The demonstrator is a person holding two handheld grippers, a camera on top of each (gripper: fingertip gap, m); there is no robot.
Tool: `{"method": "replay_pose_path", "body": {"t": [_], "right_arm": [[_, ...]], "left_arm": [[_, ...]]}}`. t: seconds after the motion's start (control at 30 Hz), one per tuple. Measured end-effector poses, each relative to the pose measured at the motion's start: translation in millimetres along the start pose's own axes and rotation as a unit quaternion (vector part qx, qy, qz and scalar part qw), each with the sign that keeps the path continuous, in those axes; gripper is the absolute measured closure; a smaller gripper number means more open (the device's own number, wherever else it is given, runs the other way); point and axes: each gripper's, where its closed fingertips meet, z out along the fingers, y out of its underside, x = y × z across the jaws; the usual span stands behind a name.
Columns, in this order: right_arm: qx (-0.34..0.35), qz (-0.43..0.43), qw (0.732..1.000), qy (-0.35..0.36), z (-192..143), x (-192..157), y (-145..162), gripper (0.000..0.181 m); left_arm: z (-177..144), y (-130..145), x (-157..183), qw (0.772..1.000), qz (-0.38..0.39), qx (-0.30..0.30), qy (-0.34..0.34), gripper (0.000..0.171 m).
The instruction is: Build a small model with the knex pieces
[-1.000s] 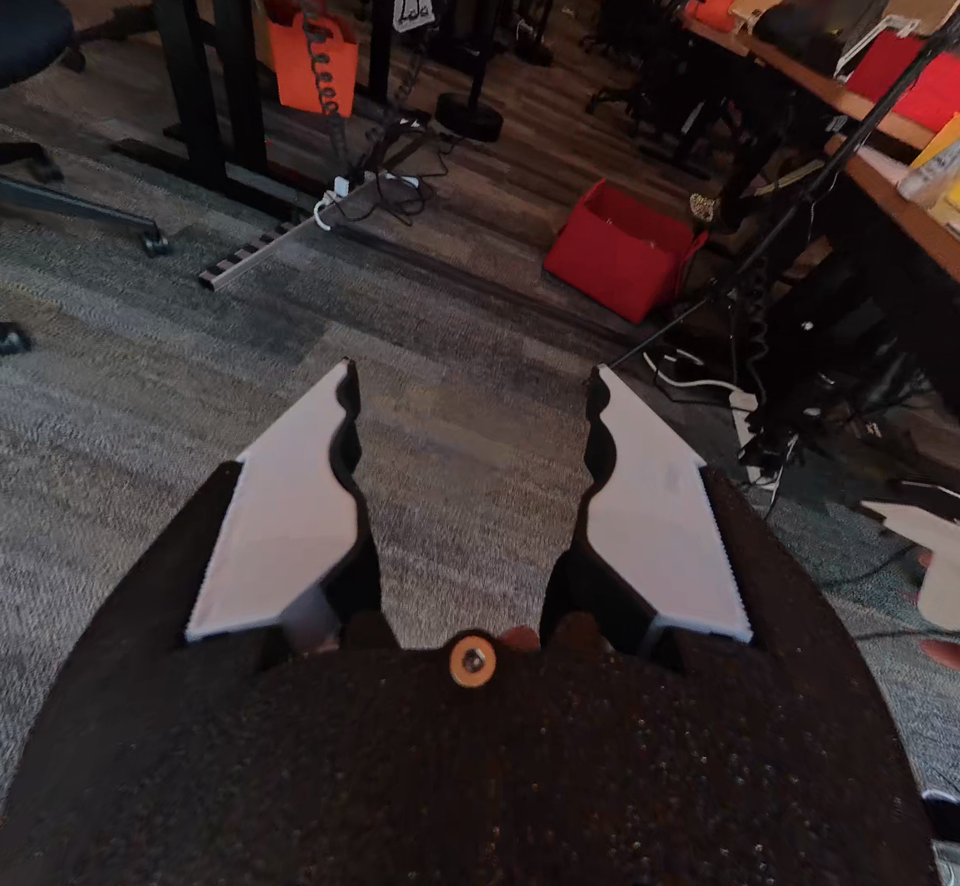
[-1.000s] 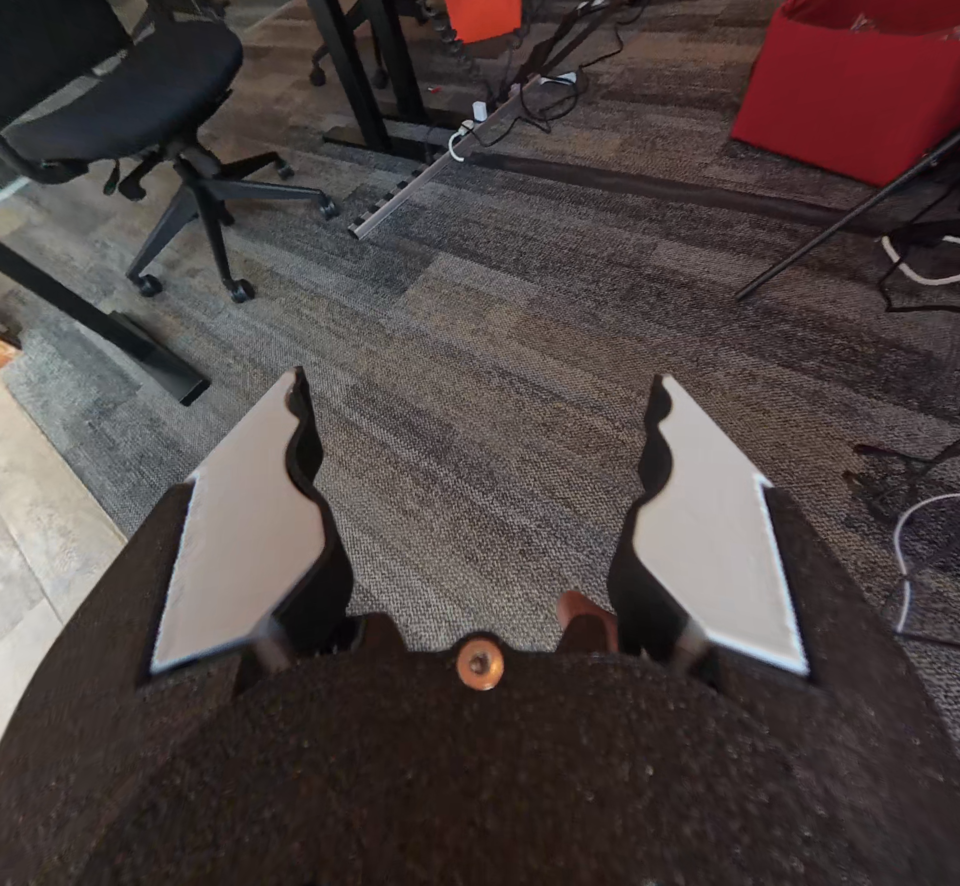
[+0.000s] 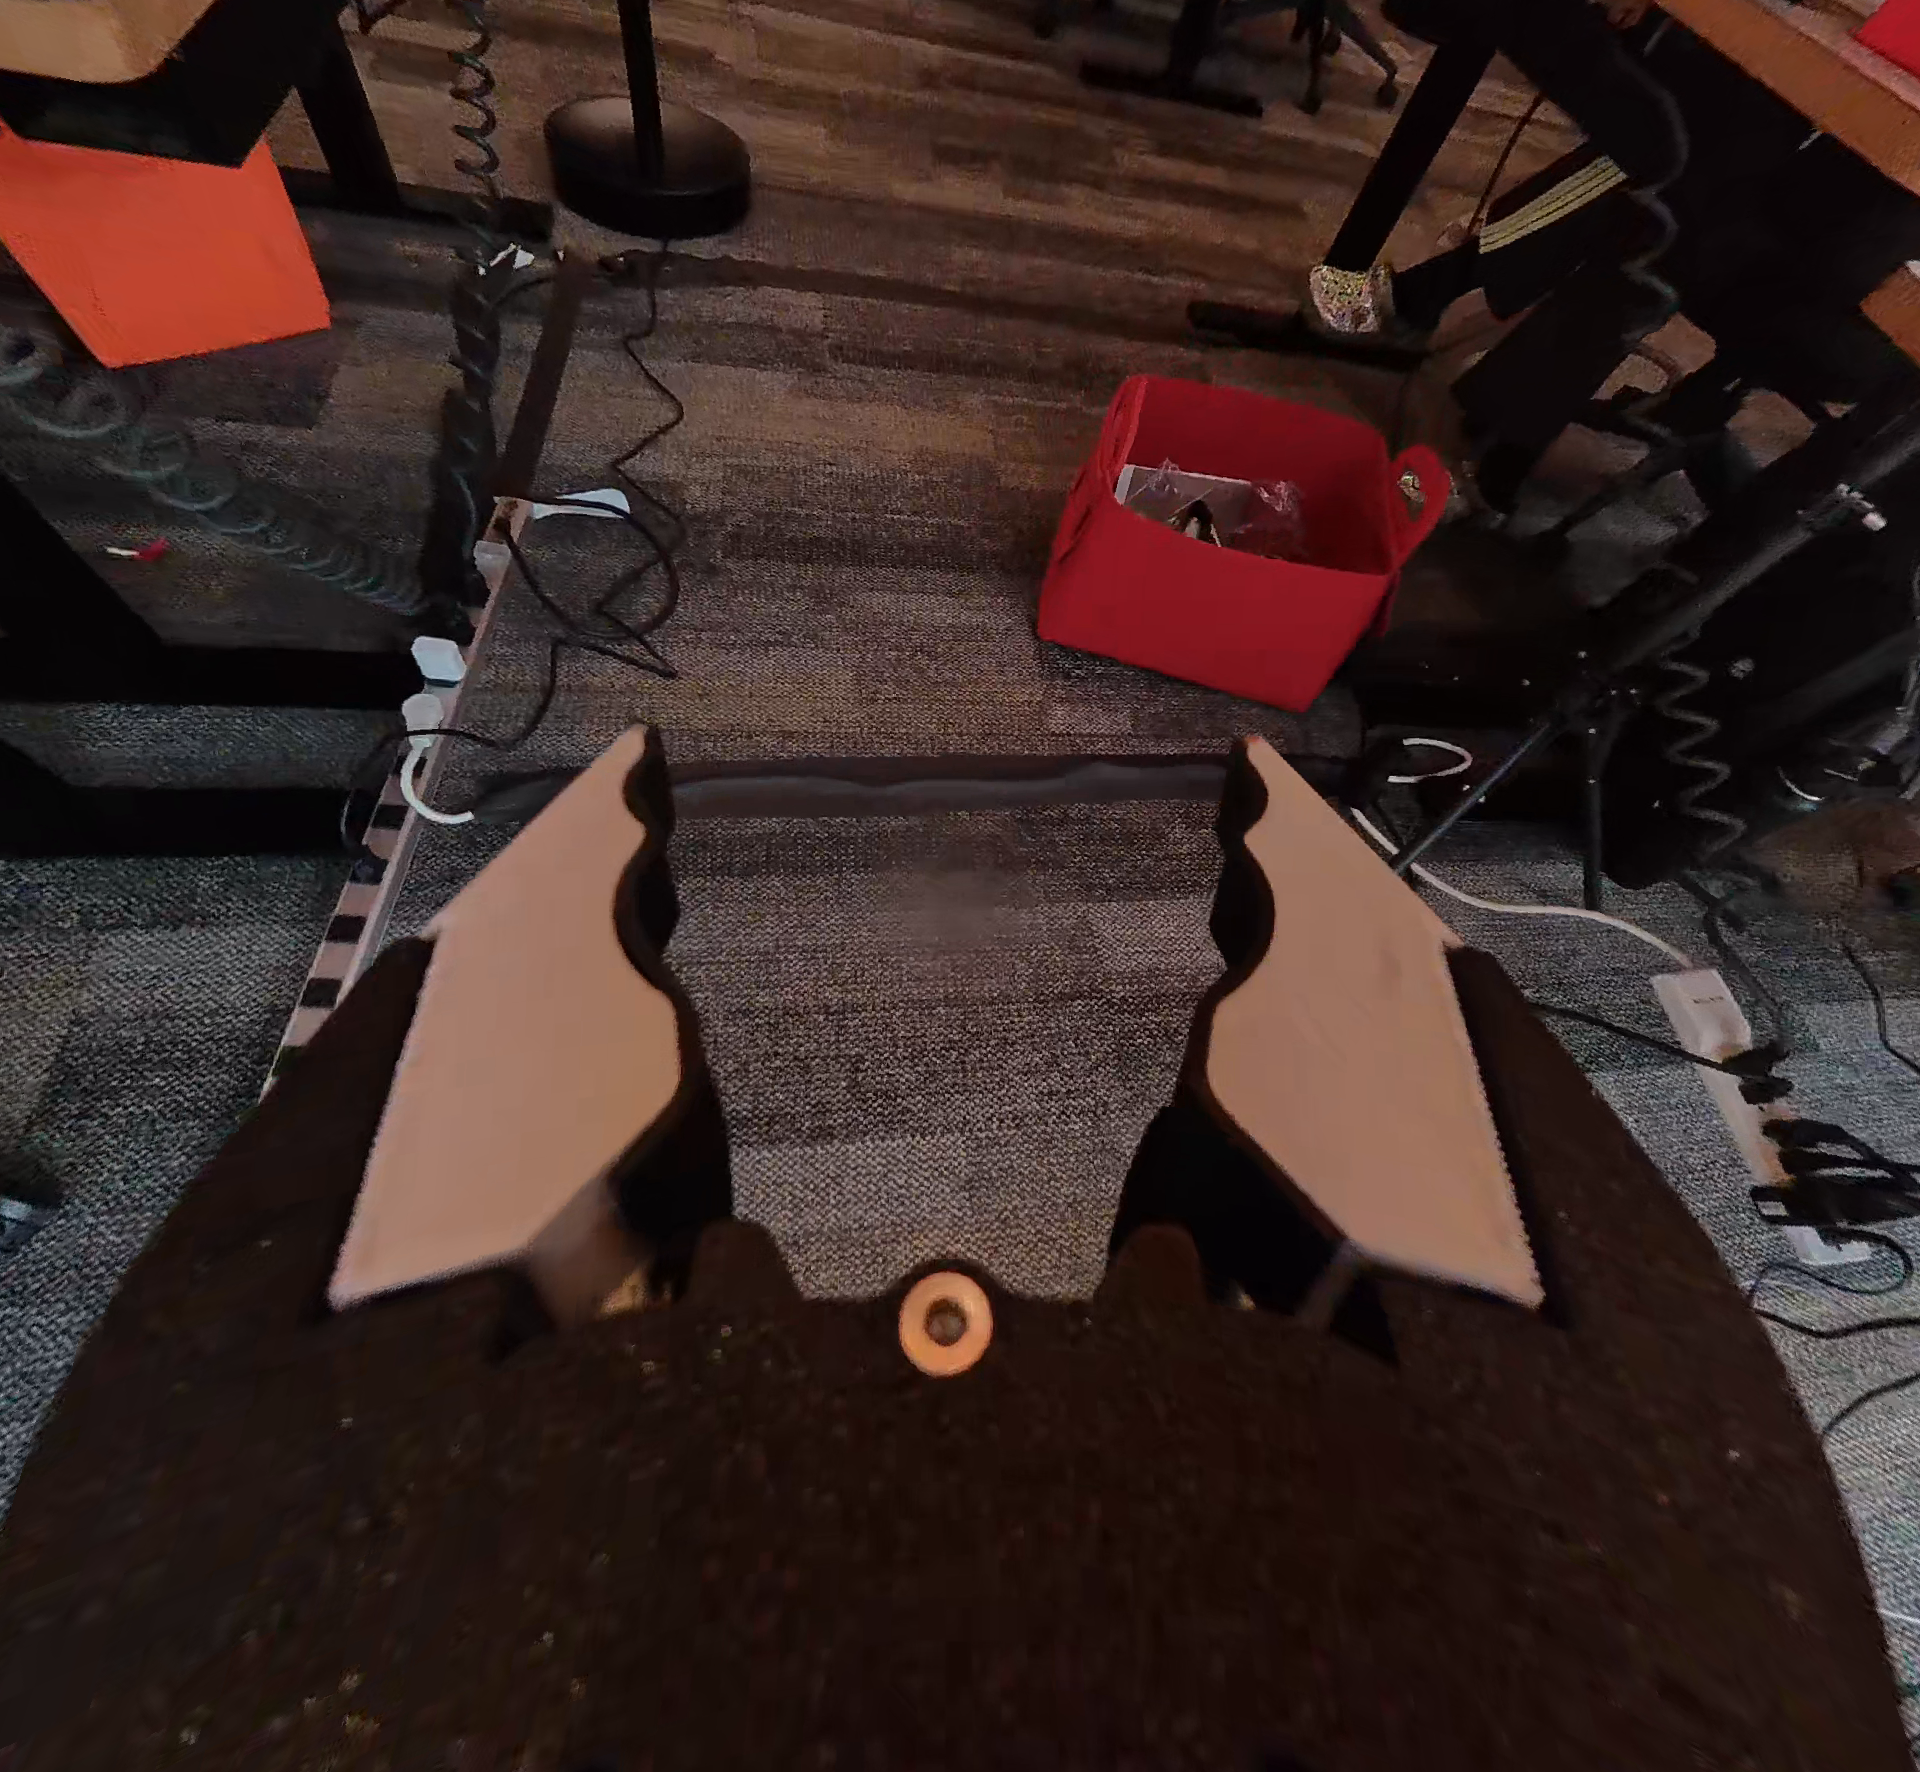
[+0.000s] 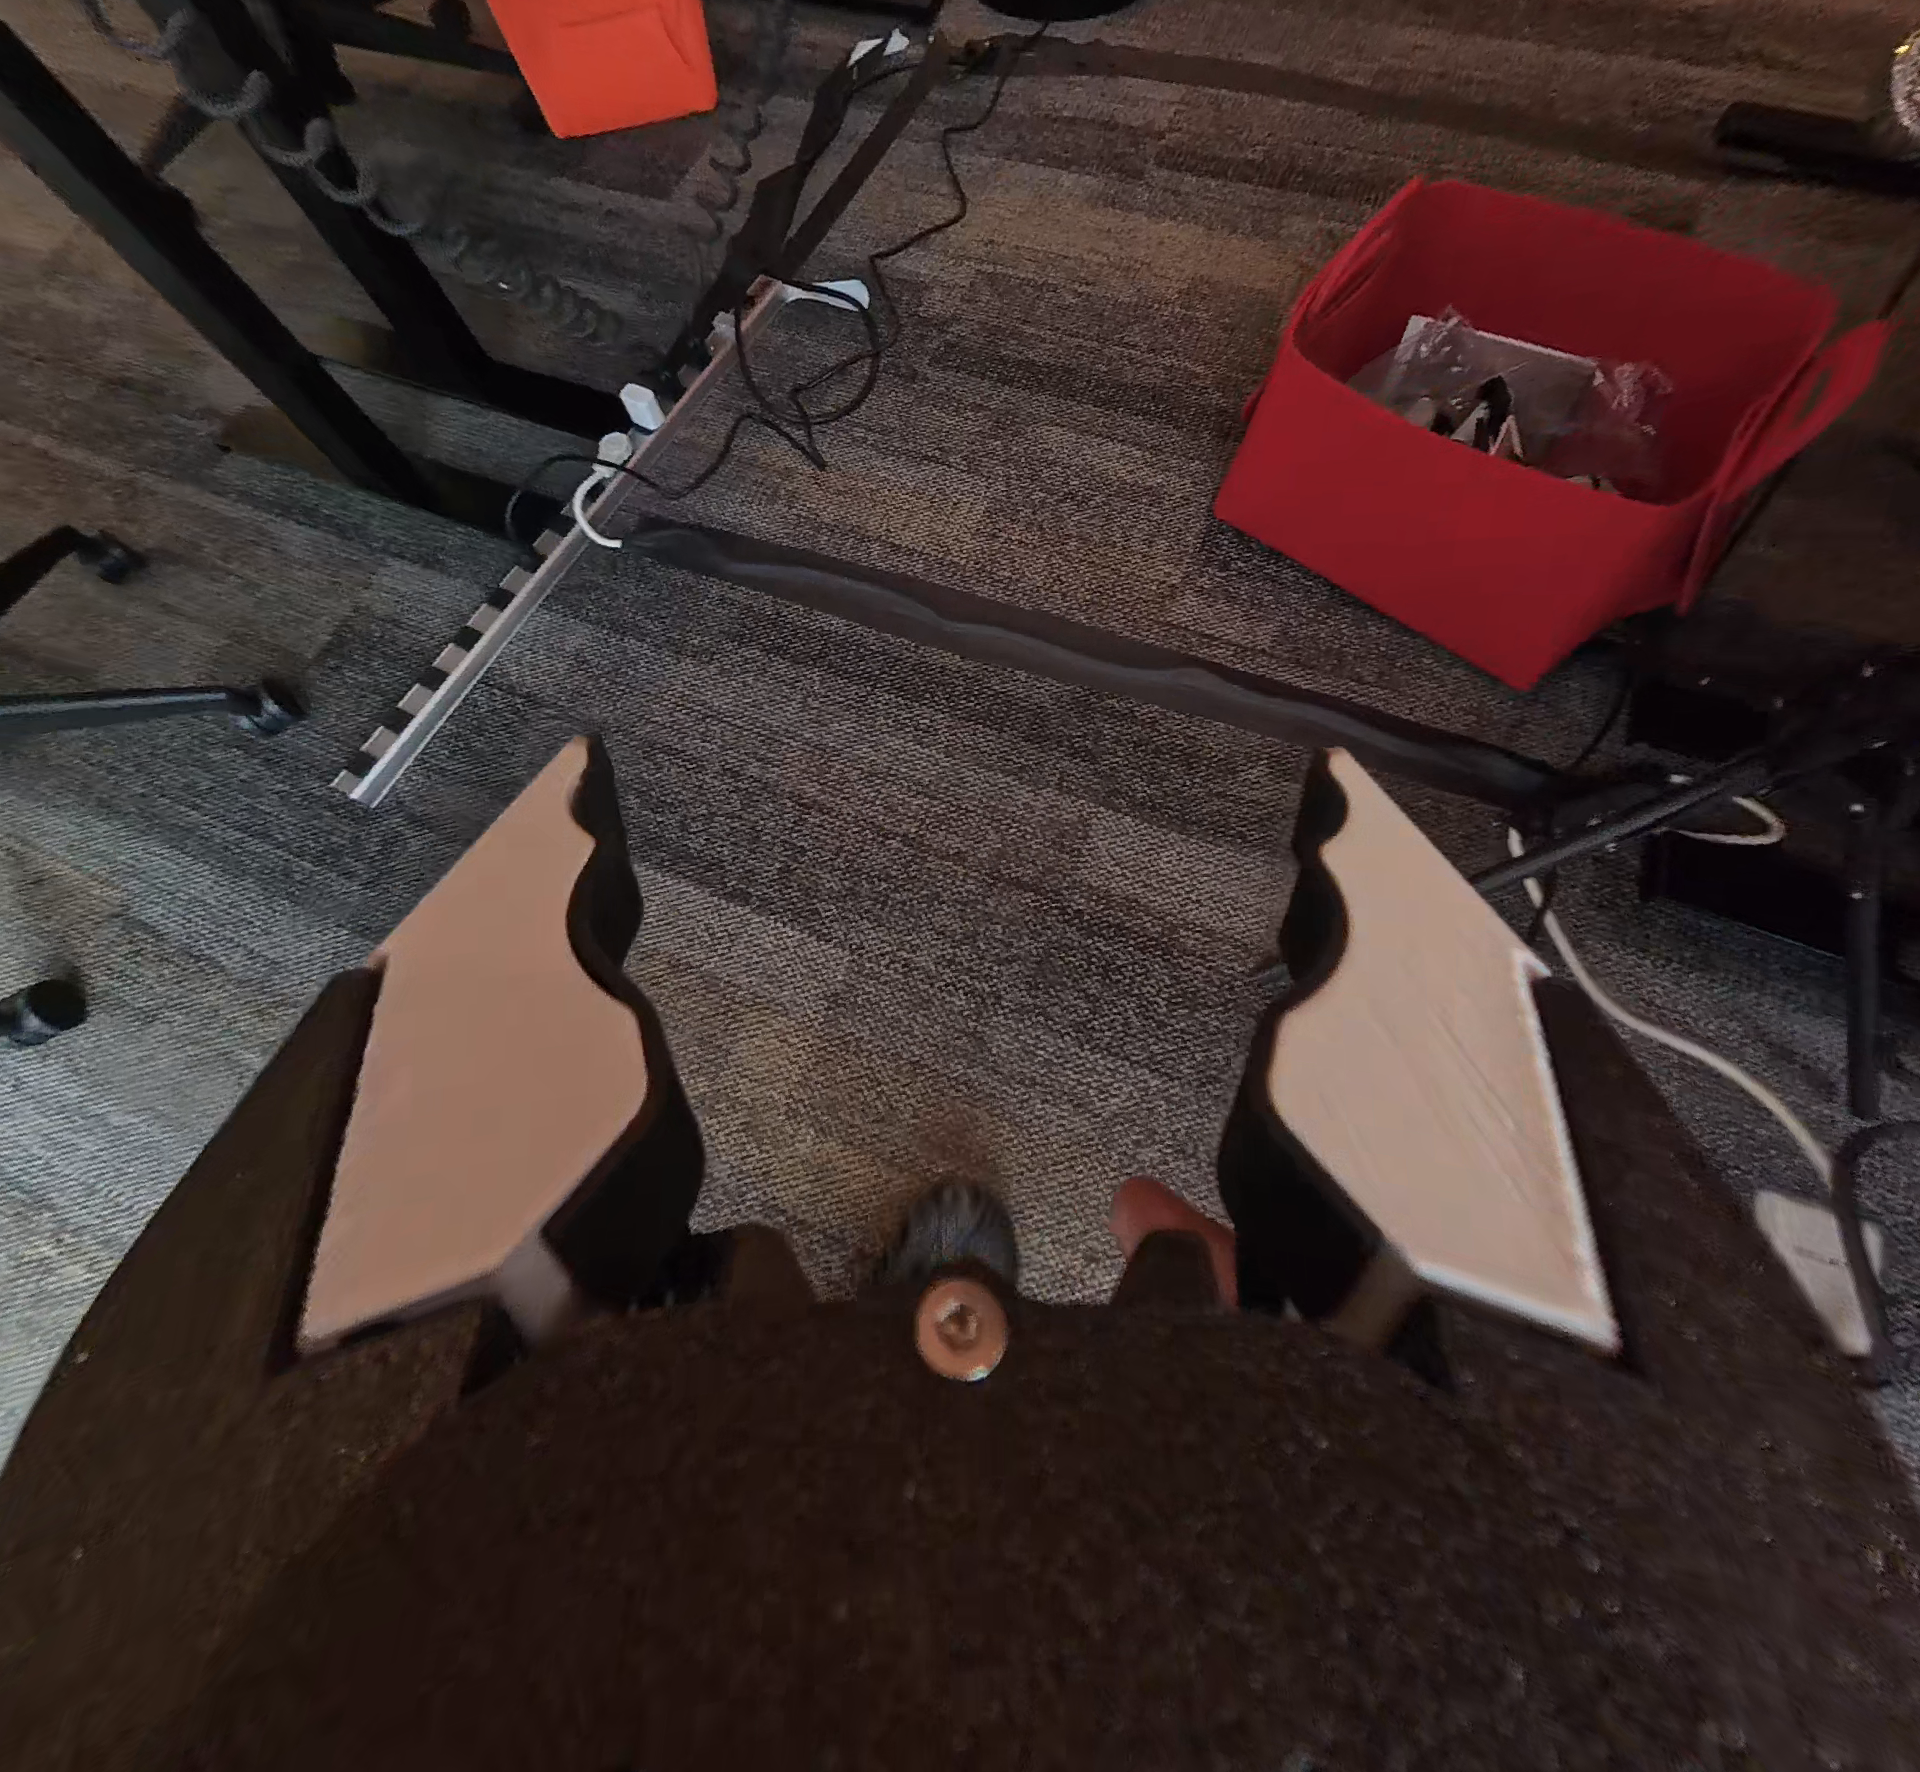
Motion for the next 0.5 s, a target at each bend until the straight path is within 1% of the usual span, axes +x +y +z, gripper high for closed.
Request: {"method": "replay_pose_path", "body": {"t": [0.13,0.23,0.3,0.4,0.43,0.5], "right_arm": [[0.002,-0.006,1.0,0.021,48,55,-28,0.056],[0.006,0.001,1.0,0.029,102,100,-50,0.056],[0.006,0.006,1.0,0.026,148,131,-62,0.056],[0.003,-0.035,0.999,0.03,209,179,-83,0.056],[-0.002,-0.04,0.999,0.033,225,195,-90,0.056],[0.002,-0.033,0.998,0.044,247,227,-111,0.056]], "left_arm": [[79,-29,20,1.0,0.0,-0.015,0.016,0.064],[150,-49,38,0.999,0.009,-0.028,0.027,0.065],[205,-62,47,0.999,0.017,-0.036,0.03,0.064],[297,-81,69,0.998,0.009,-0.043,0.053,0.064],[328,-86,79,0.997,0.003,-0.05,0.065,0.064],[381,-105,101,0.994,-0.002,-0.054,0.092,0.066]]}}
